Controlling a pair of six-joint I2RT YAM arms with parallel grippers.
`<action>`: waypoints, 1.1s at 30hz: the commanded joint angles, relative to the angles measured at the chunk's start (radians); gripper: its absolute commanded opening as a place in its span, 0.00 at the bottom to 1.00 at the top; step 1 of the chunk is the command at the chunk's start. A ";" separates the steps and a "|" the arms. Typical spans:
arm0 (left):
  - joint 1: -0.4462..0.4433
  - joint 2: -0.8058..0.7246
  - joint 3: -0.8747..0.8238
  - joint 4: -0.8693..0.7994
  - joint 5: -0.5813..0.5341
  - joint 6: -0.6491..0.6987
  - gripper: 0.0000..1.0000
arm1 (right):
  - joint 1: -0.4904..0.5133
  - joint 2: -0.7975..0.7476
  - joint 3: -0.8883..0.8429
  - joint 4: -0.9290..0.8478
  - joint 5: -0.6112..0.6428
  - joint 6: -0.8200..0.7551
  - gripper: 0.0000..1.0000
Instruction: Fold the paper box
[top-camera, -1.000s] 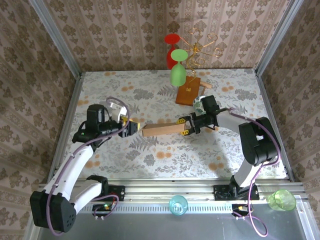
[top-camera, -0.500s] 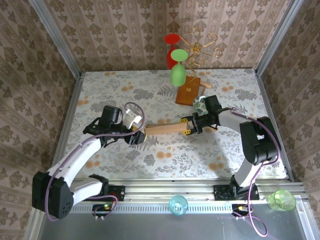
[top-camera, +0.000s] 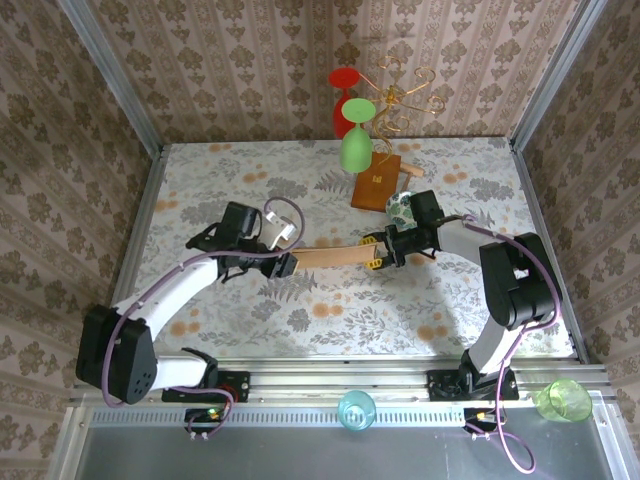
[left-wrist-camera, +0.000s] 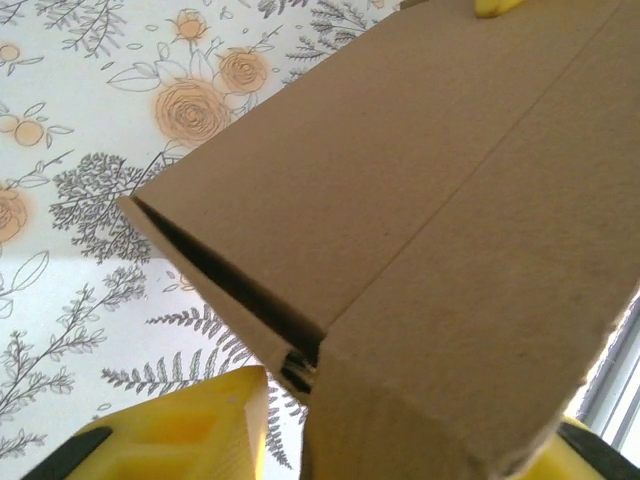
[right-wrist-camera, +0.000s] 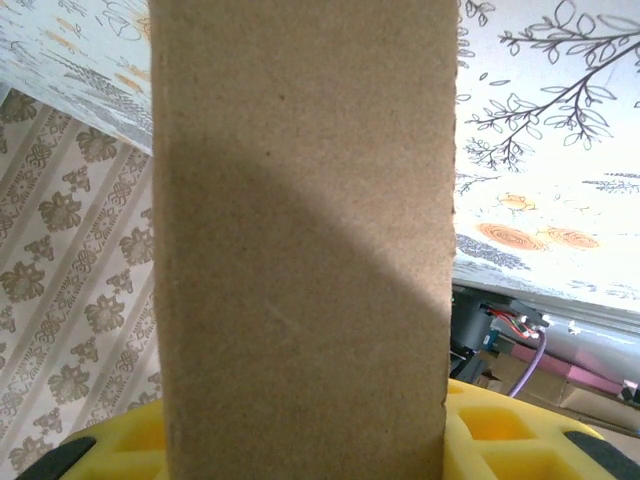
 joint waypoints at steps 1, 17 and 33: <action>-0.019 0.020 0.027 0.031 -0.007 -0.036 0.29 | 0.006 0.020 0.008 -0.030 -0.003 0.019 0.40; -0.027 0.039 0.115 -0.113 -0.051 -0.149 0.06 | -0.016 -0.012 0.093 -0.167 0.069 -0.130 0.69; 0.083 0.112 0.362 -0.636 0.023 -0.213 0.05 | -0.034 -0.253 0.285 -0.480 0.382 -0.690 0.77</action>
